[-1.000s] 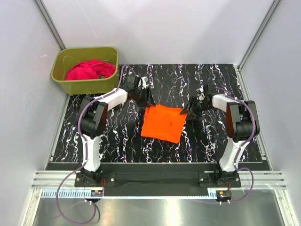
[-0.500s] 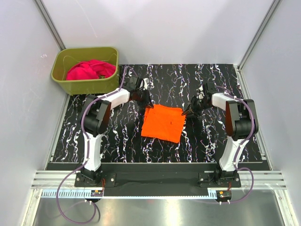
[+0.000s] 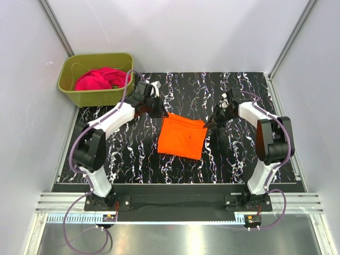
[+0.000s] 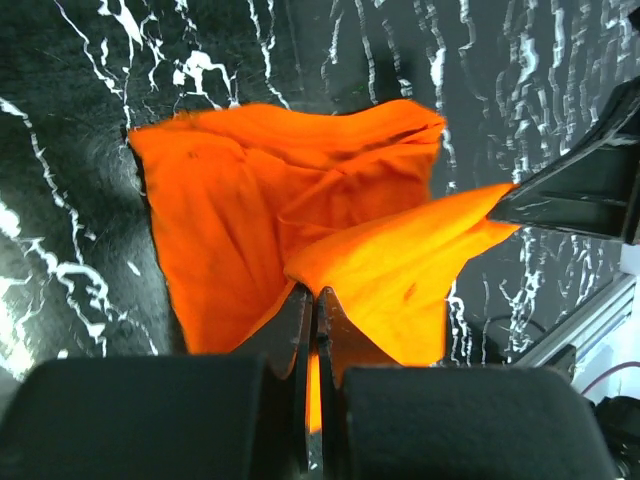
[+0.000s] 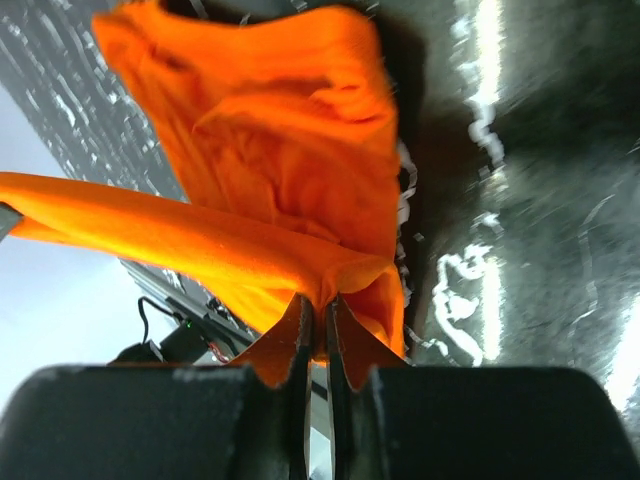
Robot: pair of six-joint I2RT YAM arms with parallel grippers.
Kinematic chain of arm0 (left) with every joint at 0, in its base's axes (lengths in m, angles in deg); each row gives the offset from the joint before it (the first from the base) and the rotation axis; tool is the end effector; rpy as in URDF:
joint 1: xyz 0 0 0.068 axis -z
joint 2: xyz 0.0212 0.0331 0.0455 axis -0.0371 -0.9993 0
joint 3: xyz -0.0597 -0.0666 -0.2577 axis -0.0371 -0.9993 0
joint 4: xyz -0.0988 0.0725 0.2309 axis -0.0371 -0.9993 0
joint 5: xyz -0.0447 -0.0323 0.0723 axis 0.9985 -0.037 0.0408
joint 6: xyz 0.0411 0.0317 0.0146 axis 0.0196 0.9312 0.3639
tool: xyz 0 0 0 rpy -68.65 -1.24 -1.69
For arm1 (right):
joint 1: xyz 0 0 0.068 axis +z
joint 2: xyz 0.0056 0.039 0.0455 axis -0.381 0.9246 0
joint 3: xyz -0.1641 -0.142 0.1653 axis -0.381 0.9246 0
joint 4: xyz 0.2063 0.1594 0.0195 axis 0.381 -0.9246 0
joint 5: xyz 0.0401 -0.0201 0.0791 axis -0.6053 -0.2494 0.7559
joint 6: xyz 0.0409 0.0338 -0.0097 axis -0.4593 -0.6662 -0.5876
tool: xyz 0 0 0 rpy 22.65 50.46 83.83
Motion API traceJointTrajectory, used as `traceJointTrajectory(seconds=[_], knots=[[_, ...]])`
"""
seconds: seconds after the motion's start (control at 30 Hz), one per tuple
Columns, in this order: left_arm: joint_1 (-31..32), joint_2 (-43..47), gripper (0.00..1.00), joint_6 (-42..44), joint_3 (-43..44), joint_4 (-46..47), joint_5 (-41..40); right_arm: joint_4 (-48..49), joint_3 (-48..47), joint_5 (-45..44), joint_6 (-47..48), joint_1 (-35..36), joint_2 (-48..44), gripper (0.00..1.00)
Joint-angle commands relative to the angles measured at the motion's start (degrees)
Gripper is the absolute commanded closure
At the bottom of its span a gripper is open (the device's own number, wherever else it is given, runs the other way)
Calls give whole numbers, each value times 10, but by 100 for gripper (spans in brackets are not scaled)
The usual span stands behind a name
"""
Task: Fold and stack the t-shirts
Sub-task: Fold the tshirt
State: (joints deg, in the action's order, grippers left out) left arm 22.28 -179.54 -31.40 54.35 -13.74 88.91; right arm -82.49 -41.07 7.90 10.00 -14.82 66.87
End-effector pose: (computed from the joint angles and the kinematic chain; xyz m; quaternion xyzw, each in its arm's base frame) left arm 0.3556 -0.1749 0.2434 0.0186 0.9167 -0.3123 0.2485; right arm 0.3601 0.0680 0.1802 0.1141 0.9324 0.3311 0.0891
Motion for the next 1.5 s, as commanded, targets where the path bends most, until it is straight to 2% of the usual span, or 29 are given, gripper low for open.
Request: traceJointTrajectory(seconds=[0.0, 0.5, 0.87, 0.93, 0.97, 1.07, 1.1, 1.2, 1.27, 1.37, 1.47], knots=[[-2, 27, 100, -3, -18, -12, -39, -20, -23, 0, 1, 8, -31, 96], [-25, -81, 100, 2, 68, -31, -66, -21, -122, 2, -1, 8, 84, 96], [-36, -92, 100, 9, 77, -34, -88, -17, -172, 27, 11, 8, 140, 92], [-39, -100, 100, 13, 84, -36, -83, -15, -180, 35, 11, 8, 151, 88], [-39, -103, 100, 14, 86, -36, -83, -13, -184, 38, 12, 9, 153, 77], [-43, -112, 100, 21, 94, -37, -86, -3, -191, 54, 2, 8, 158, 59], [-44, -114, 100, 22, 96, -37, -85, -2, -194, 51, 1, 9, 153, 47], [-44, -119, 100, 21, 98, -37, -80, -5, -206, -1, -3, 10, 124, 44], [-44, -118, 100, 17, 95, -37, -75, -15, -238, -52, 11, 16, 114, 43], [-44, -116, 100, 13, 91, -37, -75, -52, -311, -45, 22, 29, 154, 45], [-45, -113, 100, 14, 91, -37, -75, -81, -369, -44, 10, 56, 208, 62]])
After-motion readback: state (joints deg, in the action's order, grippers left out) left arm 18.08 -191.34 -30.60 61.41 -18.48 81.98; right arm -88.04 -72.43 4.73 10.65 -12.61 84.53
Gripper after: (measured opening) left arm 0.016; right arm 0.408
